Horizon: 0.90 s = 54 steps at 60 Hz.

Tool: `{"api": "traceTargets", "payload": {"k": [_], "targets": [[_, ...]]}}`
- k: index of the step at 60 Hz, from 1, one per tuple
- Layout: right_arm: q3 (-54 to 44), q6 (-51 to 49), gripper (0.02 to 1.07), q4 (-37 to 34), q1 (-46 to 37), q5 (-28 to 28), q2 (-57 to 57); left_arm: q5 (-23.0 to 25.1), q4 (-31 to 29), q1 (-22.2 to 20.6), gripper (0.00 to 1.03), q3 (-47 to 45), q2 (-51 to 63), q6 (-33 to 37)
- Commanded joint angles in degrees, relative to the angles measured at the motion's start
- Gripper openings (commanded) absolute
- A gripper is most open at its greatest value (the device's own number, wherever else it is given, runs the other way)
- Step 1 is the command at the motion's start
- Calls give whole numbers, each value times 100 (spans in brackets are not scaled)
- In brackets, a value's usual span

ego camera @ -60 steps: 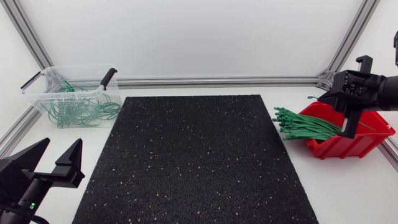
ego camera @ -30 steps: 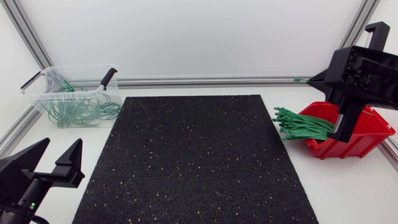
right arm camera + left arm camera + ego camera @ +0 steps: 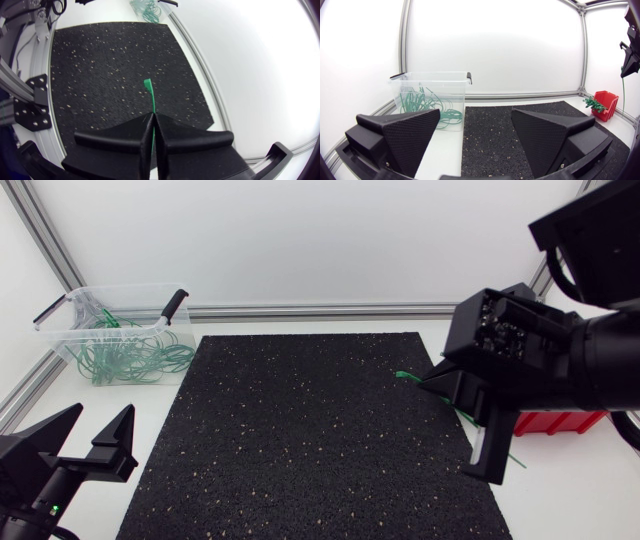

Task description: Take a green cable tie from the red box, thread the tail through the head to close it, then place it in the transparent bin on the left.

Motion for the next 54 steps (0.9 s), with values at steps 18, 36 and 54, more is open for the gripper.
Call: {"api": "traceTargets", "payload": {"k": [18,36,54], "targets": [[686,945,8,-384,-1219,-3291,1204,25,-201,-62,99,-200,74,-94],[1266,778,8,-876,-2371,-5550,2312,25,-201,-168,99,-200,92,-85],[1310,804,7,-814,-2406,-6227,2777,25,-192,-211,99,-200,48,-85]]}}
